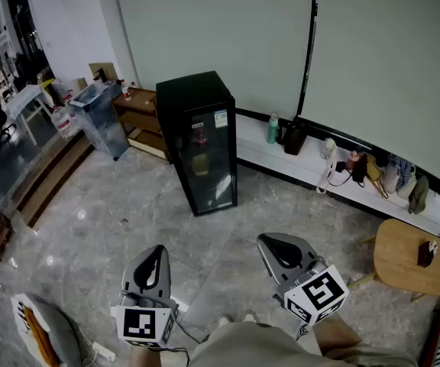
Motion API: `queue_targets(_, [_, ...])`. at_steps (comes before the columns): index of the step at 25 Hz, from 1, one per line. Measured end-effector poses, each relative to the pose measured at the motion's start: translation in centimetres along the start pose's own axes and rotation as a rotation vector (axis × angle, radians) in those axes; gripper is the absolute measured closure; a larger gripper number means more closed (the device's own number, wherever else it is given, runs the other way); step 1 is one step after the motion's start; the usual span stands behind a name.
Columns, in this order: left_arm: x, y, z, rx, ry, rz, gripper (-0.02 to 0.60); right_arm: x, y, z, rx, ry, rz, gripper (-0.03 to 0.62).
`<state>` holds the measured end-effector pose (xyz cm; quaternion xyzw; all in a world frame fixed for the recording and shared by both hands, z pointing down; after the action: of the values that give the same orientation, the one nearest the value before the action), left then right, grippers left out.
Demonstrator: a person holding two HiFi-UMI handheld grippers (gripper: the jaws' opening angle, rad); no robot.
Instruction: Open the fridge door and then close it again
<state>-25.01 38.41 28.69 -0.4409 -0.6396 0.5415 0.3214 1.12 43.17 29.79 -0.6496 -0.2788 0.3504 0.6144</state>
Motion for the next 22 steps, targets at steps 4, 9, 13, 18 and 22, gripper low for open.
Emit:
queue_targets(4, [0.1,0.1,-0.7,0.0,-0.005,0.006,0.574,0.8,-0.1,-0.4,-0.031,-0.01,-0.025,0.597])
queue_targets(9, [-0.1,0.3,-1.6,0.001,-0.007,0.004,0.574,1.5,-0.4,-1.1,-0.035,-0.014,-0.025,0.597])
queue_targets(13, [-0.2,0.1,-2.2,0.0,-0.004,0.007,0.574,2.0,-0.9,-1.4,-0.039,-0.012,-0.022,0.597])
queue_targets(18, [-0.5,-0.2,-3.3,-0.002,-0.001,0.012,0.574,2.5,-1.6,-2.0,-0.042,0.003,-0.007,0.597])
queue_targets(22, [-0.4,-0.1,-4.4,-0.005,0.007,0.012,0.574,3.2,-2.1,-2.6,-0.033,0.017,-0.001,0.597])
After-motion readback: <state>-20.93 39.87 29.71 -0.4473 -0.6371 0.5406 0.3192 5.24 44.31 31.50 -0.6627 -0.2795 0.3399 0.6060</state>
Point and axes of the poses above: the fingertips, and each gripper's own axes: x backward along the fingers, z to its left, y out of its top, the point moved 8 cm from there along x, backward along the fingers, and after that the axes turned 12 degrees about y, right-handed, at the moved point
